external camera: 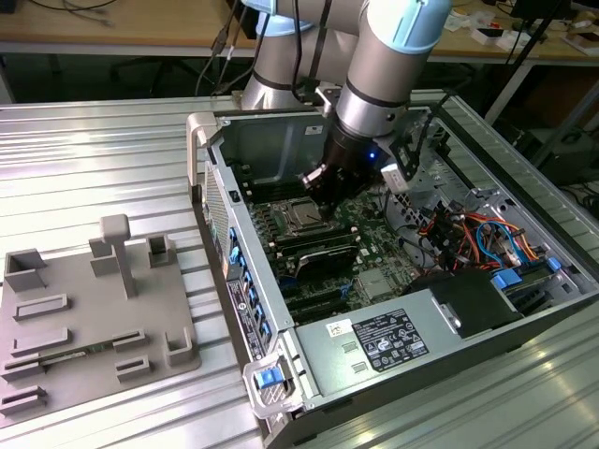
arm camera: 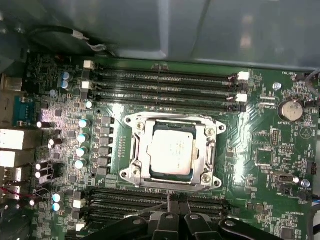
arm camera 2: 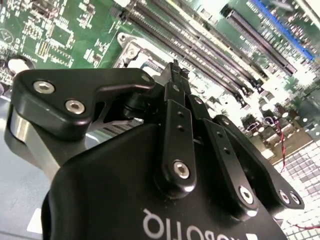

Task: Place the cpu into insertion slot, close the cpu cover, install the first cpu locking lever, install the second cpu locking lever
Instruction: 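Install the second cpu locking lever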

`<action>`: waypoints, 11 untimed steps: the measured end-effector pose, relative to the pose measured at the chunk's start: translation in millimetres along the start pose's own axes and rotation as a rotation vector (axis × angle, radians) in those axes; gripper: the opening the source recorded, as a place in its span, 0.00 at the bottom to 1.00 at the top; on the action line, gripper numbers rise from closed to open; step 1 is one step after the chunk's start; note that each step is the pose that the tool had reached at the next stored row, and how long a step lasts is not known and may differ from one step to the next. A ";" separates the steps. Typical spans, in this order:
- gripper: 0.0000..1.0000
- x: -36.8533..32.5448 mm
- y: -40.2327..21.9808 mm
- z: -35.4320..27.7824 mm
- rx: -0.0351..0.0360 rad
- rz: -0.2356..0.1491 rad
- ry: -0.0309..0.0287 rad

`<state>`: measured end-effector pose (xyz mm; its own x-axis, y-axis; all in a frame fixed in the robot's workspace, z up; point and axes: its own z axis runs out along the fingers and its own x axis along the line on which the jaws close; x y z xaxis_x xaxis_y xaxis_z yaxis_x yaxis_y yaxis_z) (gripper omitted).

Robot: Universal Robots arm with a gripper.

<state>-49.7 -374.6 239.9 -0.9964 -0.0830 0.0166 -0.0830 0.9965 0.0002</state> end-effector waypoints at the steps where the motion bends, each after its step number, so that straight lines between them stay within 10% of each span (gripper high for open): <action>1: 0.11 0.6 -0.6 0.9 0.0000 0.001 0.0000; 3: 0.11 7.2 -0.3 3.4 0.0001 0.000 0.0002; 6: 0.11 38.2 2.3 22.2 0.0000 0.009 0.0002; 11: 0.11 47.0 3.1 27.6 -0.0003 0.010 0.0001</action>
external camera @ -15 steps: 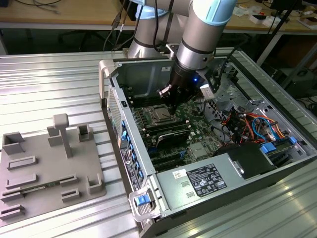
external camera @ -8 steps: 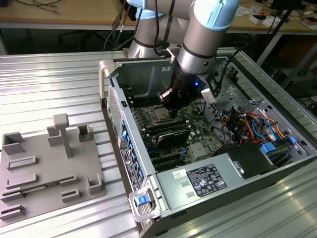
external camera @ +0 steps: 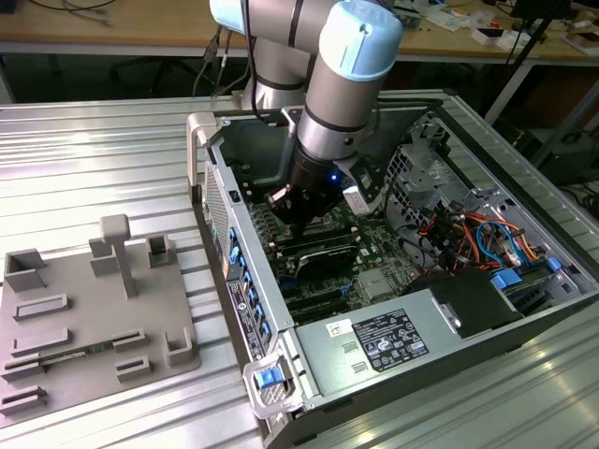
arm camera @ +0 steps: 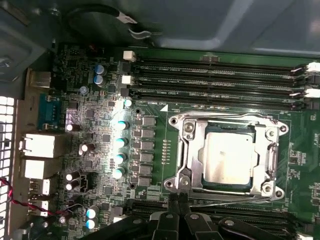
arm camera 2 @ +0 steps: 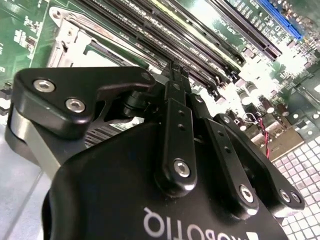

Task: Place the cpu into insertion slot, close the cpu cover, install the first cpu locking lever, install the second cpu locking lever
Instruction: 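Install the second cpu locking lever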

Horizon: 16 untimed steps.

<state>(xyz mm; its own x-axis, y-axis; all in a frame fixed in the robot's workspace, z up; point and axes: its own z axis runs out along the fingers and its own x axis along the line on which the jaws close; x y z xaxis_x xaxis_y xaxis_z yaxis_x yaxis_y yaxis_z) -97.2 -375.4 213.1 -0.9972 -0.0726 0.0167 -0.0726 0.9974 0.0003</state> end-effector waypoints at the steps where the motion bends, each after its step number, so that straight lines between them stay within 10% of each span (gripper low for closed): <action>1: 0.11 0.5 0.1 0.1 0.0000 0.000 0.0000; 16: 0.11 2.0 1.0 2.5 -0.0014 0.000 -0.0002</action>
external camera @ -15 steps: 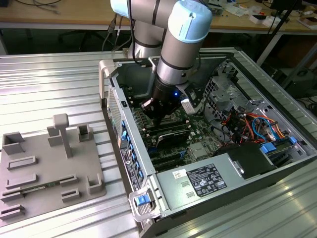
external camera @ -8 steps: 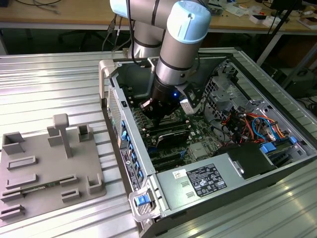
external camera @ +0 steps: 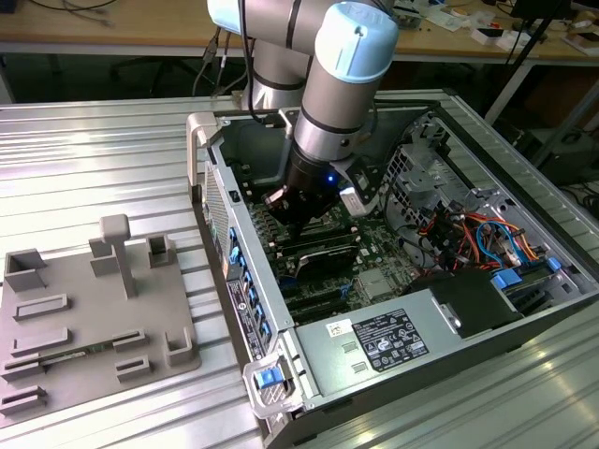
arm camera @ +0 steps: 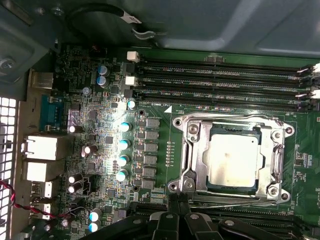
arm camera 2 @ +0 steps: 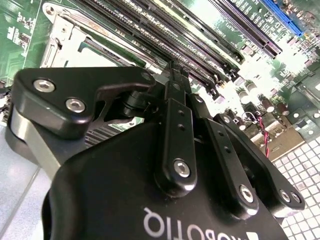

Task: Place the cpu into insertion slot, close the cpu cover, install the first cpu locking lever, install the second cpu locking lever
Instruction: 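Install the second cpu locking lever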

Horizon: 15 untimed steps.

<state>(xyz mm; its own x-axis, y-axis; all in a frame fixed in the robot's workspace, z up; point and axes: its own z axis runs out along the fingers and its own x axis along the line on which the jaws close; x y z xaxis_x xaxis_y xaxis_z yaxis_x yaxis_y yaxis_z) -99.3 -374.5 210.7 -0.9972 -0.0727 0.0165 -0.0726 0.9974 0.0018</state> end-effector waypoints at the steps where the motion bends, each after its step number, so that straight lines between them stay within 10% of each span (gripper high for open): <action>1: 0.11 0.1 0.1 0.0 0.0000 0.000 0.0001; 15: 0.11 0.6 2.0 0.9 -0.0069 0.000 -0.0003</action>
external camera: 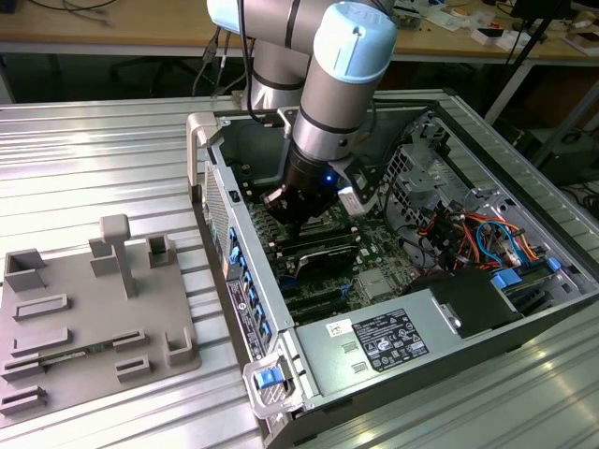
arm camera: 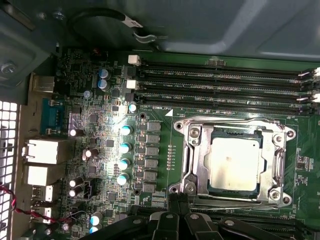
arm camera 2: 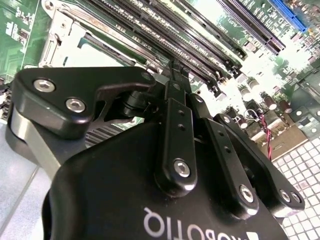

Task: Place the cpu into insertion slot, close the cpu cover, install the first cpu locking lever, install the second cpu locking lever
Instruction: 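Install the second cpu locking lever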

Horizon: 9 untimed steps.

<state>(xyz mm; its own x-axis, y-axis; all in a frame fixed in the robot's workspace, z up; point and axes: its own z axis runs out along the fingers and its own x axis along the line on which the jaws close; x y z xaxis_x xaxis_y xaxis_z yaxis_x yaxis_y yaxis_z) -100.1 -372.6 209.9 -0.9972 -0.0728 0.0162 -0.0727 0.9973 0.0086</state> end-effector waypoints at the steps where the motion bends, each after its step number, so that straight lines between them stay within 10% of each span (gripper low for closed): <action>1: 0.11 0.0 0.1 0.2 -0.0013 0.000 -0.0001; 9: 0.11 -0.2 1.5 1.6 -0.0081 0.000 -0.0007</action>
<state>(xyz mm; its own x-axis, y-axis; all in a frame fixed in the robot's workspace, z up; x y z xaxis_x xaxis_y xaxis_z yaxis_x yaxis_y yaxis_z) -100.1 -371.0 208.2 -0.9972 -0.0730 0.0155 -0.0727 0.9972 0.0167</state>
